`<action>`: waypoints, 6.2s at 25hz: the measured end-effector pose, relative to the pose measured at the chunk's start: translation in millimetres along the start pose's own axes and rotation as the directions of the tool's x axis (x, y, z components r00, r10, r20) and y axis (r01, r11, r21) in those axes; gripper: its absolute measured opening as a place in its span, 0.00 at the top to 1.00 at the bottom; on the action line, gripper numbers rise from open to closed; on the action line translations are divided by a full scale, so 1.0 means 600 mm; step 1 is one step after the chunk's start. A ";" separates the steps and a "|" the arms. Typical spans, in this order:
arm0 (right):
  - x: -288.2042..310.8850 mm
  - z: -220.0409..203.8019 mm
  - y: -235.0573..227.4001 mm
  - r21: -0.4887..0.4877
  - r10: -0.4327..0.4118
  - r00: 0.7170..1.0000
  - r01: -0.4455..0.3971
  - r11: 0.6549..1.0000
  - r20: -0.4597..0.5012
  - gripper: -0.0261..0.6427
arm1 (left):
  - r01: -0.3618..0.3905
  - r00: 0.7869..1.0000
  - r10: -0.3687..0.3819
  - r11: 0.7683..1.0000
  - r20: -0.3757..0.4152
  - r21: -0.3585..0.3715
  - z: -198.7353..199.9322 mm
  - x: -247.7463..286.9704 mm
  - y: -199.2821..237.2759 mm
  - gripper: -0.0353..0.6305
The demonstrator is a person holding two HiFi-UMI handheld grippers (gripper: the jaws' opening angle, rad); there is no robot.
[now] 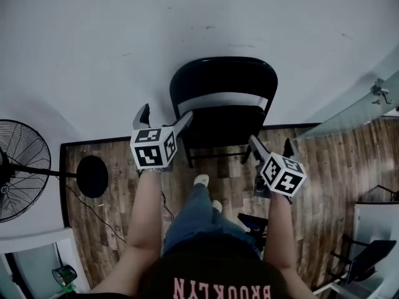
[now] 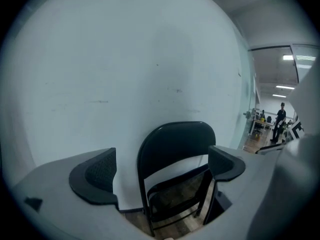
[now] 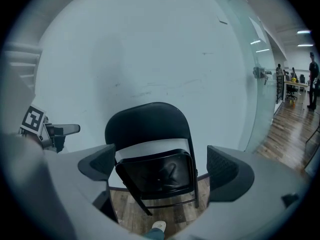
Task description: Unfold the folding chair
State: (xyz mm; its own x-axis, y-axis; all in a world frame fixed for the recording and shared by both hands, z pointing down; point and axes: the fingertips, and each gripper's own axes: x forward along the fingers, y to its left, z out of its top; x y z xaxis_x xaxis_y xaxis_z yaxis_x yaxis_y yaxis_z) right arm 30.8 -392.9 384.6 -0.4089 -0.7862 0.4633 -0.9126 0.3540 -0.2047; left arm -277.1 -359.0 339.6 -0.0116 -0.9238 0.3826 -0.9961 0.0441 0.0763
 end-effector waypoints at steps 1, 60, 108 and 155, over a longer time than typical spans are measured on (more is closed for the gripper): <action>0.010 -0.002 -0.003 0.009 -0.009 1.000 0.009 1.000 -0.007 0.11 | 0.009 1.000 -0.009 1.000 -0.010 0.008 0.002 0.013 0.003 0.09; 0.456 -0.144 -0.088 0.448 -0.068 0.965 0.179 0.876 -0.254 0.45 | 0.205 0.906 -0.081 0.943 -0.415 0.262 -0.015 0.307 0.048 0.47; 0.205 -0.243 -0.097 0.485 -0.051 0.989 0.113 0.867 -0.140 0.46 | 0.296 0.918 -0.042 0.736 -0.395 0.609 -0.054 0.064 -0.143 0.45; -0.015 -0.449 -0.136 0.689 -0.180 0.980 0.190 0.699 -0.088 0.51 | 0.326 0.924 -0.083 0.682 -0.373 0.655 -0.110 0.081 -0.138 0.48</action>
State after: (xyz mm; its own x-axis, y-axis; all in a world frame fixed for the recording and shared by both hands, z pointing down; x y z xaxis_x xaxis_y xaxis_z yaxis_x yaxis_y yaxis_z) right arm 109.8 -278.0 629.5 -0.2361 -0.7894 0.5667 -0.7177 -0.2515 -0.6493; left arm -189.7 -382.6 412.9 0.1047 -0.7156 0.6906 -0.7403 -0.5198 -0.4263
